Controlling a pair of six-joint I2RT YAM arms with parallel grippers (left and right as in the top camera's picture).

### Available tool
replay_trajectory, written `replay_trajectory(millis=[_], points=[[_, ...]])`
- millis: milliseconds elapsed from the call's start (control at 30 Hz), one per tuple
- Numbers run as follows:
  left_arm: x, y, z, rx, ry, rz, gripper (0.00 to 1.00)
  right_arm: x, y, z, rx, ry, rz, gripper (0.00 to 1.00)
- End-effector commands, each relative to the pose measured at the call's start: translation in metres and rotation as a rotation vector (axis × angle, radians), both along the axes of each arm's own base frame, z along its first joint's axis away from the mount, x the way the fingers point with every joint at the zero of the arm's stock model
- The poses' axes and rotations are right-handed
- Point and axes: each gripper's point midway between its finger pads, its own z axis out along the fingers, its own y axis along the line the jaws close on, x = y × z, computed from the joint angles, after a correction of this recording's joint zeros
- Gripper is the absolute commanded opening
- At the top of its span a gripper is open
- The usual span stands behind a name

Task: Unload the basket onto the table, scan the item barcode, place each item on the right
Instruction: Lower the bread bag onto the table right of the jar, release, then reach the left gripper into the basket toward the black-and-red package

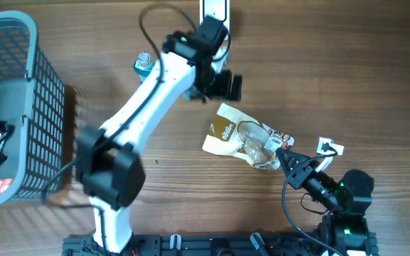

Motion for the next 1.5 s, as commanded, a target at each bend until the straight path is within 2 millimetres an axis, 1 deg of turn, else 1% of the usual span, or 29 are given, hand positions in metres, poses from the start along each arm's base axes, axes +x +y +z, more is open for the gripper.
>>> replay_trajectory(millis=[0, 33, 67, 100, 133, 167, 200, 233, 267, 300, 333, 367, 467, 533, 633, 667, 767, 800, 867, 900, 1000, 1100, 1200, 1233, 1267, 1300, 1333, 1367, 1467], points=[[0.033, 0.075, 0.17, 0.043, -0.509, 0.284, 1.0, 0.008, -0.01, -0.002, -0.053, -0.024, -0.064, 0.05], [0.033, 0.127, 0.212, 0.073, -0.621, 0.458, 1.0, 0.009, -0.013, -0.003, -0.059, -0.024, -0.081, 0.05], [0.03, 0.154, 0.228, 0.077, -0.659, 0.543, 1.0, 0.011, -0.015, -0.004, -0.067, -0.024, -0.096, 0.05], [0.025, 0.187, 0.243, 0.082, -0.689, 0.631, 1.0, 0.013, -0.018, -0.005, -0.081, -0.025, -0.111, 0.12], [0.016, 0.233, 0.255, 0.096, -0.704, 0.747, 1.0, 0.014, -0.02, -0.008, -0.095, -0.02, -0.121, 0.33], [0.007, 0.264, 0.258, 0.124, -0.702, 0.825, 1.0, 0.015, -0.022, -0.011, -0.098, -0.007, -0.131, 0.45], [-0.004, 0.302, 0.257, 0.169, -0.681, 0.918, 1.0, 0.016, -0.024, -0.016, -0.104, 0.015, -0.147, 0.68], [-0.015, 0.328, 0.251, 0.202, -0.643, 0.974, 1.0, 0.017, -0.028, -0.021, -0.112, 0.039, -0.167, 0.97], [-0.02, 0.346, 0.242, 0.217, -0.599, 0.996, 1.0, 0.019, -0.032, -0.027, -0.122, 0.063, -0.192, 1.0], [-0.024, 0.361, 0.232, 0.235, -0.556, 1.018, 1.0, 0.022, -0.041, -0.036, -0.143, 0.099, -0.242, 1.0], [-0.029, 0.383, 0.215, 0.278, -0.488, 1.073, 1.0, 0.023, -0.049, -0.045, -0.165, 0.135, -0.288, 1.0], [-0.035, 0.398, 0.201, 0.305, -0.427, 1.108, 1.0, 0.024, -0.054, -0.052, -0.179, 0.164, -0.314, 1.0], [-0.05, 0.424, 0.164, 0.363, -0.246, 1.165, 1.0, 0.021, -0.056, -0.067, -0.189, 0.231, -0.319, 1.0], [-0.052, 0.444, 0.145, 0.441, -0.175, 1.195, 1.0, 0.02, -0.056, -0.073, -0.195, 0.258, -0.321, 1.0], [-0.049, 0.465, 0.112, 0.523, -0.088, 1.215, 0.99, 0.022, -0.057, -0.072, -0.196, 0.251, -0.325, 1.0], [-0.052, 0.477, 0.1, 0.596, -0.062, 1.225, 1.0, 0.023, -0.057, -0.071, -0.196, 0.246, -0.326, 1.0], [-0.079, 0.516, 0.09, 0.932, -0.032, 1.251, 1.0, 0.023, -0.058, -0.071, -0.198, 0.244, -0.329, 1.0], [-0.079, 0.52, 0.082, 0.946, -0.033, 1.259, 1.0, 0.023, -0.059, -0.071, -0.207, 0.241, -0.332, 1.0], [-0.073, 0.524, 0.056, 0.916, -0.036, 1.265, 1.0, 0.024, -0.063, -0.072, -0.259, 0.219, -0.337, 1.0], [-0.072, 0.525, 0.041, 0.925, -0.018, 1.207, 1.0, 0.025, -0.067, -0.073, -0.28, 0.214, -0.349, 1.0], [-0.077, 0.523, 0.015, 0.958, 0.051, 1.044, 1.0, 0.025, -0.068, -0.073, -0.289, 0.212, -0.356, 1.0], [-0.093, 0.534, -0.016, 0.984, 0.13, 0.905, 1.0, 0.026, -0.074, -0.074, -0.304, 0.215, -0.383, 1.0], [-0.116, 0.553, -0.034, 0.996, 0.213, 0.817, 1.0, 0.026, -0.076, -0.075, -0.312, 0.216, -0.398, 1.0], [-0.123, 0.562, -0.037, 0.991, 0.224, 0.85, 1.0, 0.026, -0.076, -0.075, -0.312, 0.216, -0.398, 1.0], [-0.127, 0.565, -0.041, 0.964, 0.232, 0.866, 1.0, 0.026, -0.076, -0.075, -0.312, 0.216, -0.398, 1.0], [-0.129, 0.571, -0.053, 0.86, 0.223, 0.84, 1.0, 0.026, -0.076, -0.075, -0.311, 0.216, -0.398, 1.0], [-0.132, 0.581, -0.053, 0.867, 0.21, 0.849, 1.0, 0.026, -0.076, -0.075, -0.311, 0.216, -0.398, 1.0], [-0.131, 0.586, -0.053, 0.871, 0.201, 0.847, 1.0, 0.027, -0.076, -0.075, -0.31, 0.216, -0.398, 1.0], [-0.123, 0.594, -0.061, 0.861, 0.177, 0.779, 1.0, 0.027, -0.079, -0.075, -0.313, 0.22, -0.414, 1.0]])
